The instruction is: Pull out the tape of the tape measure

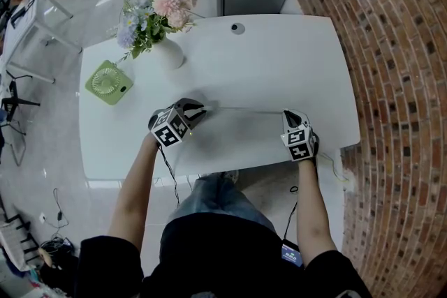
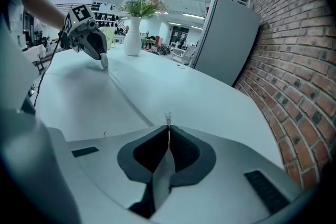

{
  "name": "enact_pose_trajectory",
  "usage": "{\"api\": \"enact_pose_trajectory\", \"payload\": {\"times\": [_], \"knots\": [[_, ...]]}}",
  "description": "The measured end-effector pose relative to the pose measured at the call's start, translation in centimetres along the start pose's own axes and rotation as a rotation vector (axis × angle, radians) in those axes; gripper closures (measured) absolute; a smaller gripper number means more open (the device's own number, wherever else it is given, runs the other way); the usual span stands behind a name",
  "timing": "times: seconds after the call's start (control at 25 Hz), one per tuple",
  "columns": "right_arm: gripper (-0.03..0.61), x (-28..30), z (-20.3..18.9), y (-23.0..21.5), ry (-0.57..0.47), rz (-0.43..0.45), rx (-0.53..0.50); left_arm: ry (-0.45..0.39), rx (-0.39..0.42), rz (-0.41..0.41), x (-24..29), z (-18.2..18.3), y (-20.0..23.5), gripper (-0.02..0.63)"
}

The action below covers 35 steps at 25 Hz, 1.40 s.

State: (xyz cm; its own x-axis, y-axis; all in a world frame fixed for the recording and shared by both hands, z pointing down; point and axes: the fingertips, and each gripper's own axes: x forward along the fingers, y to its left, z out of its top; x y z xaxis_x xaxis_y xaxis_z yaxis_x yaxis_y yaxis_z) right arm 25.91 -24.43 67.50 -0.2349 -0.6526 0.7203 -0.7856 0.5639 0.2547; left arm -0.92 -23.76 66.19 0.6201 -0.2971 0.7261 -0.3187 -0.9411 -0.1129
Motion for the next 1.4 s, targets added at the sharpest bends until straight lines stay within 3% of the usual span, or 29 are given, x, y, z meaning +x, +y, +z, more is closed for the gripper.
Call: {"api": "enact_pose_trajectory", "payload": {"times": [0.48, 1.16, 1.4], "knots": [[0.564, 0.0, -0.7, 0.1, 0.013, -0.001, 0.051, -0.007, -0.012, 0.010, 0.5, -0.1, 0.2, 0.540], [0.479, -1.2, -0.6, -0.3, -0.015, -0.021, 0.155, -0.019, -0.053, -0.007, 0.9, 0.2, -0.1, 0.532], [0.448, -1.2, -0.7, -0.9, -0.030, -0.036, 0.160, -0.020, -0.058, -0.031, 1.0, 0.2, -0.5, 0.460]]}}
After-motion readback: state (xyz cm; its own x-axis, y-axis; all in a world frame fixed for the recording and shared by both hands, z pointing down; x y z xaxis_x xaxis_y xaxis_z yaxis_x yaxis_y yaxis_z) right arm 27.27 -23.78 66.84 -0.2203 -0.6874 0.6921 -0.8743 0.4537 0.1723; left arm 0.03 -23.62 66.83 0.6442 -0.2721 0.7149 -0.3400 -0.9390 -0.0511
